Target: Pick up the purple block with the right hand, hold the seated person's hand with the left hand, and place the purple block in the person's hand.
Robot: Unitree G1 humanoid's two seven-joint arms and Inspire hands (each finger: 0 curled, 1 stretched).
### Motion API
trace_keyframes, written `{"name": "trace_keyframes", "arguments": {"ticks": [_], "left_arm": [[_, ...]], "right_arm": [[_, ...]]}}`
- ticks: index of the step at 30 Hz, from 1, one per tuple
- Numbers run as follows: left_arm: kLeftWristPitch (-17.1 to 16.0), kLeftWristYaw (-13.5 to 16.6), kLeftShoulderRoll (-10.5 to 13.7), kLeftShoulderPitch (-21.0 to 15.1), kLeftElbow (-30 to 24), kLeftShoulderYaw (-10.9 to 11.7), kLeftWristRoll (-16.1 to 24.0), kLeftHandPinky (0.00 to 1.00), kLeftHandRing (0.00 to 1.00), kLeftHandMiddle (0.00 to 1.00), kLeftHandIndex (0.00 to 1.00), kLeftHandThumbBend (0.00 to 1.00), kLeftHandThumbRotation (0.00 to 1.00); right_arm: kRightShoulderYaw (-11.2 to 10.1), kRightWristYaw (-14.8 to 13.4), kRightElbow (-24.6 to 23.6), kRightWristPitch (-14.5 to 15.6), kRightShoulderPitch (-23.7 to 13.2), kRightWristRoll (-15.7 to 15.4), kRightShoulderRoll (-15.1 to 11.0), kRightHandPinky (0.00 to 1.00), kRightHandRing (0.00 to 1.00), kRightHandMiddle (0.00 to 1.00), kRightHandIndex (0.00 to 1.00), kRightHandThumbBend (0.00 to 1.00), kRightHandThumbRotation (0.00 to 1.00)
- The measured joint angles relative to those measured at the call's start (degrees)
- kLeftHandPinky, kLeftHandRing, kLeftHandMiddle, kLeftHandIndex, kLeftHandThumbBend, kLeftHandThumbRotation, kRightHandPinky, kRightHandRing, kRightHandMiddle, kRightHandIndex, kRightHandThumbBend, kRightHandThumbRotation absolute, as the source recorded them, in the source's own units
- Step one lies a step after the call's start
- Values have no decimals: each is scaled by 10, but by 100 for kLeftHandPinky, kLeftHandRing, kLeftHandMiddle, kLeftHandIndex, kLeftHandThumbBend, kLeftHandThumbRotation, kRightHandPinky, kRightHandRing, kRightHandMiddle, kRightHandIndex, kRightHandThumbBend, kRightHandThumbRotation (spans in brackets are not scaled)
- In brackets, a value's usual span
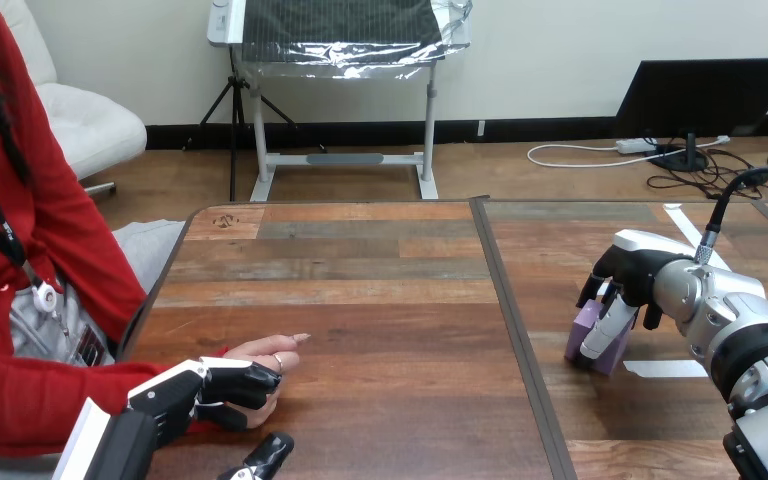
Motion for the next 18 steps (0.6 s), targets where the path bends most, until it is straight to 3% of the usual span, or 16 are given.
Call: {"name": "trace_keyframes", "arguments": {"ticks": [7,18], "left_arm": [[0,0,0,0,0,0,0,58,65,67,60,51,24],[-8,-1,0,-2,7,1,-14,58,66,67,60,50,22]], "right_arm": [[1,-8,0,-4,0,-1,0,44,49,56,59,71,0],[4,-11,0,-4,0,-4,0,40,46,53,56,70,0]]}}
